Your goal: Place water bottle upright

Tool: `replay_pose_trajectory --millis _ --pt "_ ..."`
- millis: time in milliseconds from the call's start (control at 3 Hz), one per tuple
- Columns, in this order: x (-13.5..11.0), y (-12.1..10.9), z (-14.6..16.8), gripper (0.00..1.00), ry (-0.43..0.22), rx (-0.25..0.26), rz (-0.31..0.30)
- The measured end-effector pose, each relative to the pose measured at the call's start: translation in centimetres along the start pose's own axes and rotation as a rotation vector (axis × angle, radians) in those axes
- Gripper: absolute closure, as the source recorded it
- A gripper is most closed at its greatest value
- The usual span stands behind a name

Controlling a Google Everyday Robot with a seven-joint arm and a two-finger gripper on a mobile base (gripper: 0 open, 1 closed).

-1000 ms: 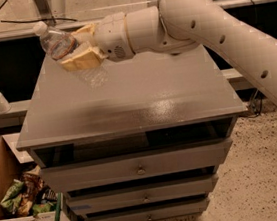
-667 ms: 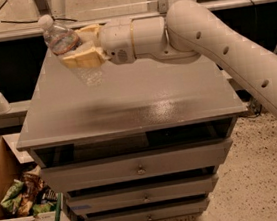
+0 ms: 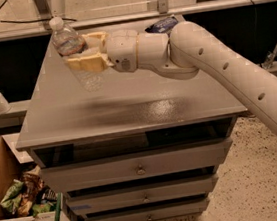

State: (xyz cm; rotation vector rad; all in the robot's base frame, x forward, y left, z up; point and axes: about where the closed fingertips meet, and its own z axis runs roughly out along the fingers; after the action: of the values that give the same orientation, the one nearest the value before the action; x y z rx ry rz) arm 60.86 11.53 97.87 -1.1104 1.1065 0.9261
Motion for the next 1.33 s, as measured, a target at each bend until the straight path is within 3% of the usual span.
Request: replay_pose_trajectory --millis 1333 --pt "5.3 1.0 -0.7 1.0 0.015 0.013 0.093"
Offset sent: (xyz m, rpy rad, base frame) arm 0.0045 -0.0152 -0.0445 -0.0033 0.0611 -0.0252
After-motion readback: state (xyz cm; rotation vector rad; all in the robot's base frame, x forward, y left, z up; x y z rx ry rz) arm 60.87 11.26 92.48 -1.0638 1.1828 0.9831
